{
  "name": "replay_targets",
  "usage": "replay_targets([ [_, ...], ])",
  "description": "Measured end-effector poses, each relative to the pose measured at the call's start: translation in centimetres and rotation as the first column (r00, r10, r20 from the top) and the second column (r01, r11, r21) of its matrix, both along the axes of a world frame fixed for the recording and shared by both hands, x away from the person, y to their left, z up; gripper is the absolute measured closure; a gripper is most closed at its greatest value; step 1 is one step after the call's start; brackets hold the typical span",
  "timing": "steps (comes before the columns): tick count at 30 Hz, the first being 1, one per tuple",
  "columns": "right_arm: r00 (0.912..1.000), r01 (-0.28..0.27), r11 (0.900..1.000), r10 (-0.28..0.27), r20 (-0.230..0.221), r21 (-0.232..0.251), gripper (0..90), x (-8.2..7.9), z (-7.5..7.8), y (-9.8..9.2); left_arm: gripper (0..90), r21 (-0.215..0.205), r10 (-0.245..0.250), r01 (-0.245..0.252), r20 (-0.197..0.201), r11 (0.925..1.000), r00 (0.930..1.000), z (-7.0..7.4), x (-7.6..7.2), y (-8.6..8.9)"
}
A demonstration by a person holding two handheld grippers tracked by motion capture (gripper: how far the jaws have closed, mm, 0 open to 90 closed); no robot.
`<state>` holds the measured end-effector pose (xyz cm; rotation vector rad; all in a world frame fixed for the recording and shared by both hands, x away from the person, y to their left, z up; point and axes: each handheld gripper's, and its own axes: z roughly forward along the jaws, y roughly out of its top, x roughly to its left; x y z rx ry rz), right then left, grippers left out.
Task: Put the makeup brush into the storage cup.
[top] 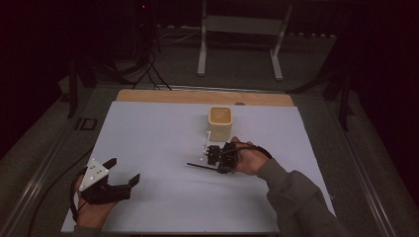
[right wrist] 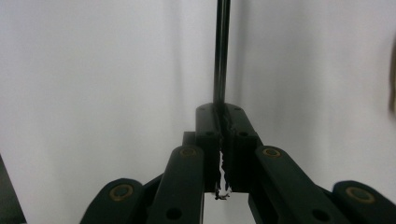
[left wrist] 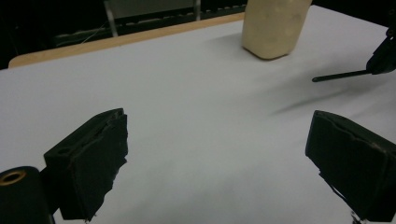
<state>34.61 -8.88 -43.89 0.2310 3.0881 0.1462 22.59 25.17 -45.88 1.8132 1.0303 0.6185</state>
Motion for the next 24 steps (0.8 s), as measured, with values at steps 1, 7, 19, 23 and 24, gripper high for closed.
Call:
replay_targets([
  [1,1.0000,-0.002,1.000,0.002,0.004,0.002,86.1,0.0,0.2,-0.1,6.8,-0.003,-0.009,0.009,0.003,1.0000,1.0000,0.2,0.0,0.0],
  [7,0.9997,-0.011,1.000,0.011,0.024,0.006,86.1,0.0,1.3,-0.3,6.7,0.001,-0.053,0.053,0.014,0.9986,0.9985,1.5,0.4,-0.4],
  [19,0.9970,-0.039,0.999,0.038,0.067,0.007,86.1,-0.1,3.6,-0.6,6.7,0.033,-0.163,0.162,0.042,0.9863,0.9858,3.3,2.0,-2.6],
  [23,0.9956,-0.056,0.998,0.057,0.075,-0.003,86.1,-0.2,4.1,-0.6,6.7,0.051,-0.209,0.207,0.036,0.9770,0.9773,3.3,2.6,-3.8],
  [24,0.9956,-0.056,0.998,0.057,0.075,-0.003,86.1,-0.2,4.1,-0.6,6.7,0.051,-0.209,0.207,0.036,0.9770,0.9773,3.3,2.6,-3.8],
])
